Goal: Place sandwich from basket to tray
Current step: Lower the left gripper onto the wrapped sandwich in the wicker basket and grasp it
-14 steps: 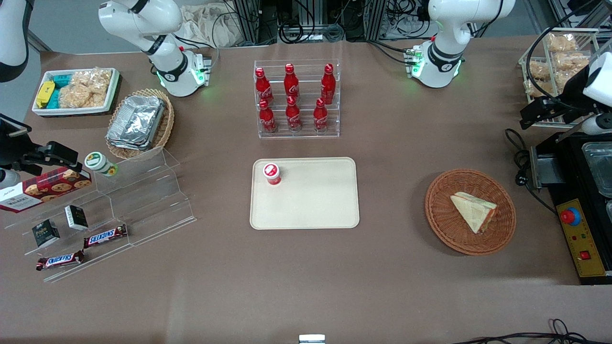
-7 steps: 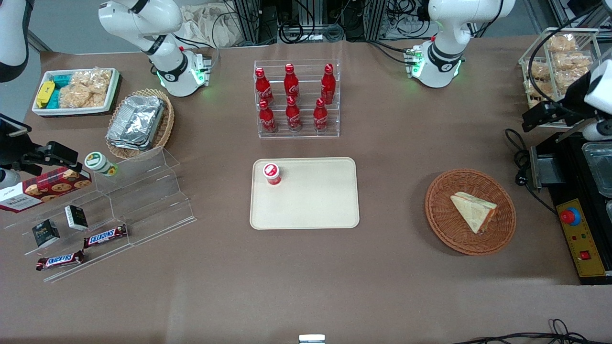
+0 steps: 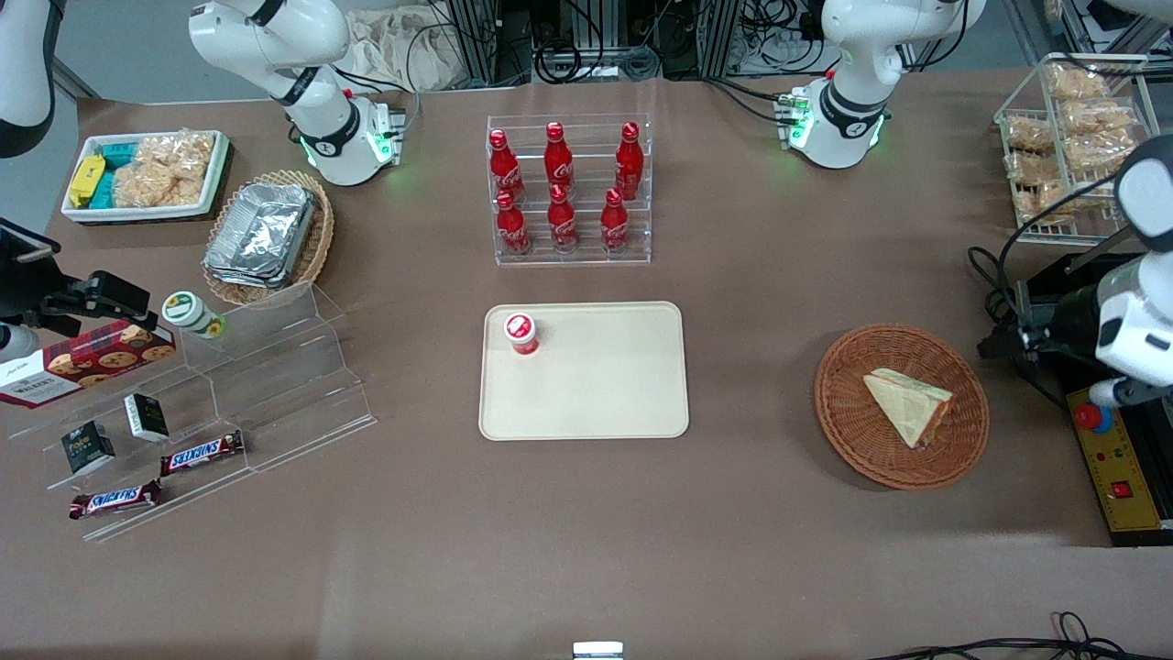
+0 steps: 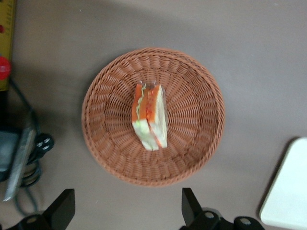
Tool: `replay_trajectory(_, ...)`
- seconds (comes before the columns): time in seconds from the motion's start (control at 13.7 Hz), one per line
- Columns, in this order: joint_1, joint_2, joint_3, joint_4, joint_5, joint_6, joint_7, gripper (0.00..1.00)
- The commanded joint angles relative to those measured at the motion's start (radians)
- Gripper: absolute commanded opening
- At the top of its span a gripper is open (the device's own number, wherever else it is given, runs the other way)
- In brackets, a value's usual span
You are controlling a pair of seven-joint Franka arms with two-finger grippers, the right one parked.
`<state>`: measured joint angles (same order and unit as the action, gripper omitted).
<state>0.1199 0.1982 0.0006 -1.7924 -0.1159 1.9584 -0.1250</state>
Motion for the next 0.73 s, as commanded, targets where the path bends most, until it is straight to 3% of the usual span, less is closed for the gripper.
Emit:
replay_trajectory(0.0,0.021,0.064,-0.010,-0.034,-0.072,0.110,0.001,1.00)
replay_trajectory(0.37,0.020,0.197,-0.013,-0.143,-0.145,0.394,0.008,1.00)
replay_trajectory(0.66,0.009,0.231,-0.017,-0.159,-0.220,0.450,0.008,1.00)
